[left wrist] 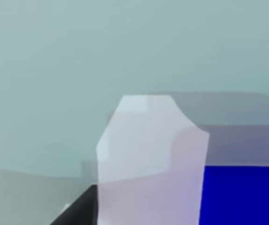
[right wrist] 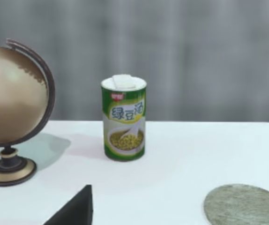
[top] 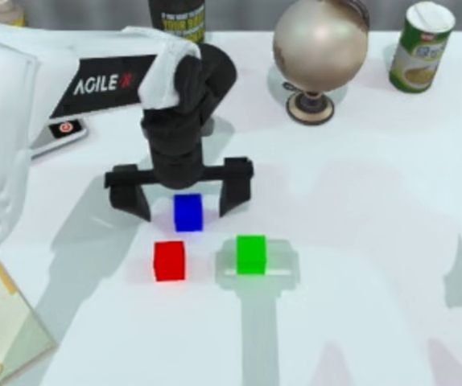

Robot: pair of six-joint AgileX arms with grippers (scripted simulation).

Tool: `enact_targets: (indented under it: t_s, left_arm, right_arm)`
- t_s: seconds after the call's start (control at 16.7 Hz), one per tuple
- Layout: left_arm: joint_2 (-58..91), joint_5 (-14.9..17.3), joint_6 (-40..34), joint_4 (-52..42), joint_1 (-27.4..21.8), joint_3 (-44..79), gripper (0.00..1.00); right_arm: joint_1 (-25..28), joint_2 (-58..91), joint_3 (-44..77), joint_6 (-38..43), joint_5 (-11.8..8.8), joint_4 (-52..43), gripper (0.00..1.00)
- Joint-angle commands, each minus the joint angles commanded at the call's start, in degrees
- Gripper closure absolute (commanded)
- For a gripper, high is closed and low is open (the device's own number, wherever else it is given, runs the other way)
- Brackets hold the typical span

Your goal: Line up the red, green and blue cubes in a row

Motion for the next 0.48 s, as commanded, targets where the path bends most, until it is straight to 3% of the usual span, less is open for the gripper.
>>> enact_targets:
  t_s: [0.48]
  left_arm:
    - [0.0,0.0,0.0,0.0,0.0,0.0,0.68]
  right_arm:
    - [0.0,0.0,0.0,0.0,0.0,0.0,0.0]
